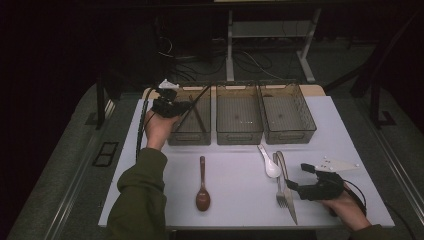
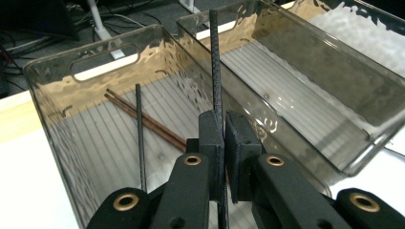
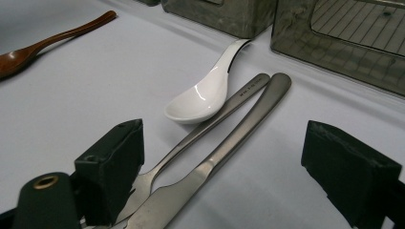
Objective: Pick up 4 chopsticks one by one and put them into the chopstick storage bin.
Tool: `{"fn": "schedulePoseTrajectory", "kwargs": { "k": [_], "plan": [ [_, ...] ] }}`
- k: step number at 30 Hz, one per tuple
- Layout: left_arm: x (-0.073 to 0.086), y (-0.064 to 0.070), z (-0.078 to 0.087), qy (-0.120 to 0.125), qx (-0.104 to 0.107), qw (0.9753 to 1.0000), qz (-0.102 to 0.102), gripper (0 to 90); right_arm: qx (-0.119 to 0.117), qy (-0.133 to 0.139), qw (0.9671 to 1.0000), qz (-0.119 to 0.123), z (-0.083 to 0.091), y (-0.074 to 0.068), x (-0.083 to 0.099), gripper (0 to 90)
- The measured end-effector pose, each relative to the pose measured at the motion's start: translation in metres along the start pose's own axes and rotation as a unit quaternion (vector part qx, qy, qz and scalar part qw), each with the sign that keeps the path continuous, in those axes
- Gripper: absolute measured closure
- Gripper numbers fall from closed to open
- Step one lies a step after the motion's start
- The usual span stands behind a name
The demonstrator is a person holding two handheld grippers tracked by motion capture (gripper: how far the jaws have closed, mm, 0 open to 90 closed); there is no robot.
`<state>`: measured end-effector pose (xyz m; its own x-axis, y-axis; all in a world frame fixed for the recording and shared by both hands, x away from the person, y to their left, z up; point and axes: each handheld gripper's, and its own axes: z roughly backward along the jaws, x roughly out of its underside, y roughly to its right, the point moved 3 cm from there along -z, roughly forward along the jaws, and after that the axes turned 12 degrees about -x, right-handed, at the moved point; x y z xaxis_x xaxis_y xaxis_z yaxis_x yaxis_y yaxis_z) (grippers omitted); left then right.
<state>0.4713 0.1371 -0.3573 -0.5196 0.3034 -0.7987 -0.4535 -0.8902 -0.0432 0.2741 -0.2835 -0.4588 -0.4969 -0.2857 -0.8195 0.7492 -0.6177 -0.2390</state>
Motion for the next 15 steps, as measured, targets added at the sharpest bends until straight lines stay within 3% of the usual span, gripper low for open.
{"fn": "schedulePoseTrajectory", "kwargs": {
  "k": [15],
  "plan": [
    [-0.013,-0.011,-0.031,-0.001,-0.016,0.9997,0.021,84.7,-0.003,0.002,1.0000,-0.002,0.000,0.000,0.000,14.2]
  ]
}}
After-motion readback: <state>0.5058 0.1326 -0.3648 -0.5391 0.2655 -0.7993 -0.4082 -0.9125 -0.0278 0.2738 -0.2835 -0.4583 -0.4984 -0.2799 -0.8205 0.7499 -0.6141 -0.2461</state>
